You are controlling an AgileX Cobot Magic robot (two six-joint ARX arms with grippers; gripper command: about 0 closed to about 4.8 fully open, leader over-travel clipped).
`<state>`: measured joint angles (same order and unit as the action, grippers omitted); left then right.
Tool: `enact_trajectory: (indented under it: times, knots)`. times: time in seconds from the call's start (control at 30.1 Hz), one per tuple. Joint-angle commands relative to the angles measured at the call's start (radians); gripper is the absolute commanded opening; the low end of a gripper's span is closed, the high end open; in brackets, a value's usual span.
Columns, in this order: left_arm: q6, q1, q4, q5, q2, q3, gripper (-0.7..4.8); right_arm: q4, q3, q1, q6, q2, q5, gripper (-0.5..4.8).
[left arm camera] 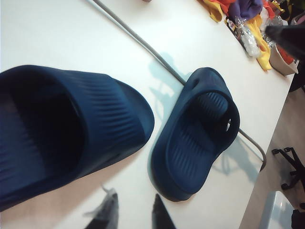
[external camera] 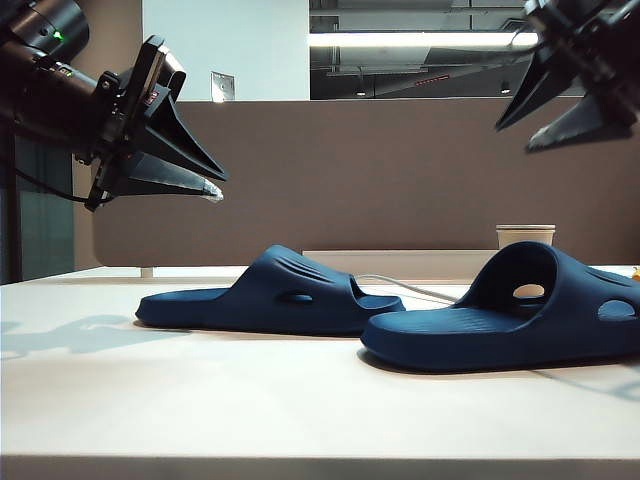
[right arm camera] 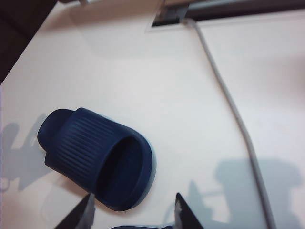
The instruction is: Interlock the pair of blue slippers on the table with their fronts facing up.
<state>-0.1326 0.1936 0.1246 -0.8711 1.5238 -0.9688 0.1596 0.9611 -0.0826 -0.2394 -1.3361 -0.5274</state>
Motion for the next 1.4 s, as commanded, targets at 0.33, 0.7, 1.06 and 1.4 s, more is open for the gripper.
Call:
enact_trajectory:
  times: [0.33, 0.7, 1.06, 1.4]
  knots:
    - [-0.07, 0.005, -0.066, -0.012, 0.062, -0.003, 1.46, -0.008, 0.018, -0.033, 0.031, -0.031, -0.107, 2.12]
    - [-0.193, 0.057, -0.251, 0.039, 0.148, -0.003, 1.57, -0.008, 0.017, -0.111, 0.058, -0.032, -0.093, 2.12]
    - [-0.18, 0.088, -0.269, 0.099, 0.153, -0.003, 2.92, -0.003, 0.016, -0.124, 0.064, -0.032, -0.093, 2.12]
    - [-0.156, 0.087, -0.261, 0.043, 0.151, -0.003, 2.83, 0.0, 0.017, -0.124, 0.034, -0.114, -0.103, 2.12]
